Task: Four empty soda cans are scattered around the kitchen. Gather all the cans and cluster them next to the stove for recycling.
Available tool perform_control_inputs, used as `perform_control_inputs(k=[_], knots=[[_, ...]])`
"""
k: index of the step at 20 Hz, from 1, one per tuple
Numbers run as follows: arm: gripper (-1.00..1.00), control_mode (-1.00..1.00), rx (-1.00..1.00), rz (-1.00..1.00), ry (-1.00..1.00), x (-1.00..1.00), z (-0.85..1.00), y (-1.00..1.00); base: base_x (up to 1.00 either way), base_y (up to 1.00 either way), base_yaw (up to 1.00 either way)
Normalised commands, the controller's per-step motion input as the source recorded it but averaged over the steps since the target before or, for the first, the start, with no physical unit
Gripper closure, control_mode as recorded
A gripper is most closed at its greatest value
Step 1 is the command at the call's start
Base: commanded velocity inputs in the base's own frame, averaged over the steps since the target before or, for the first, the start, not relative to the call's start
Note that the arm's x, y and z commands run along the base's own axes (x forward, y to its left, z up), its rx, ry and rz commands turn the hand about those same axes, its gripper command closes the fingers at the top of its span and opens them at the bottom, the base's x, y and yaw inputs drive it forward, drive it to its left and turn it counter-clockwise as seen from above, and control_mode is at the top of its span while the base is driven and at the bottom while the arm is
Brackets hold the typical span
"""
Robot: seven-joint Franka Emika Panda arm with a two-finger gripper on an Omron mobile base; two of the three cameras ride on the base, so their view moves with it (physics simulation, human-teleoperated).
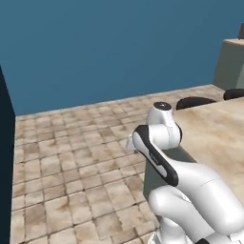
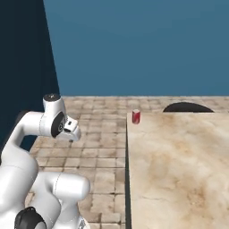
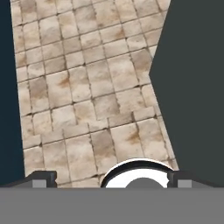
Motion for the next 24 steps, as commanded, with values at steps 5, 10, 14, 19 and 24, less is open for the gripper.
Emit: perform_control_inputs(k=[5, 10, 14, 19, 24], knots=[[-1.0, 1.0, 0.0, 0.0, 0.0, 0.0, 0.0, 0.0, 0.55, 0.41, -0.27], [-1.0, 1.0, 0.0, 0.0, 0.0, 0.0, 0.0, 0.0, 0.54, 0.43, -0.25], [-1.0, 1.0, 0.0, 0.0, 0.0, 0.0, 0.0, 0.0, 0.54, 0.43, -0.25], [-1.0, 1.0, 0.0, 0.0, 0.0, 0.0, 0.0, 0.0, 0.51, 0.43, -0.26], [-1.0, 1.0, 0.0, 0.0, 0.0, 0.0, 0.0, 0.0, 0.31, 0.39, -0.21]])
